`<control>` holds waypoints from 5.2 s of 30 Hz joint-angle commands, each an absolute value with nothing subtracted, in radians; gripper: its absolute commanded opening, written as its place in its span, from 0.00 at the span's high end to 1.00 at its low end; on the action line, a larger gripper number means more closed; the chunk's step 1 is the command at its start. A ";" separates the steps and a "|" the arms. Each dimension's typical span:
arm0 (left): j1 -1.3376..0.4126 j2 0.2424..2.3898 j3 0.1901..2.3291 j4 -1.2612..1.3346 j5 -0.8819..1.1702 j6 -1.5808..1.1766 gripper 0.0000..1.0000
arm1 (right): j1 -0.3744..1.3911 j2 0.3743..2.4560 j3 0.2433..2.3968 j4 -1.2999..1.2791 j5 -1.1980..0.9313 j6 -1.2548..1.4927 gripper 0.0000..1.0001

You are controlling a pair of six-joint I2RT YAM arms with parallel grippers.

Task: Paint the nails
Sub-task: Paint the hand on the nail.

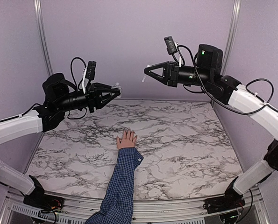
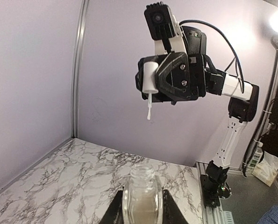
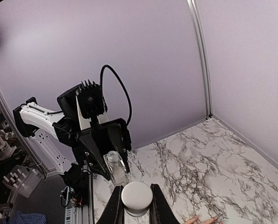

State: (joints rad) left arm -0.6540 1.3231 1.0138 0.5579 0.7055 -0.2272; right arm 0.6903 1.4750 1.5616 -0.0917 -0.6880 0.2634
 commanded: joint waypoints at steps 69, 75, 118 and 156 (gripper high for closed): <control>-0.399 1.527 1.129 0.559 0.535 -0.282 1.00 | 0.542 2.217 1.612 0.165 -0.902 0.162 1.00; -0.397 1.559 1.139 0.568 0.525 -0.296 1.00 | 0.517 2.266 1.663 0.229 -0.928 0.226 1.00; -0.383 1.601 1.150 0.586 0.550 -0.311 1.00 | 0.551 2.407 1.849 0.082 -0.898 0.177 1.00; -0.353 1.605 1.145 0.594 0.583 -0.319 1.00 | 0.571 2.488 1.912 0.129 -0.869 0.236 1.00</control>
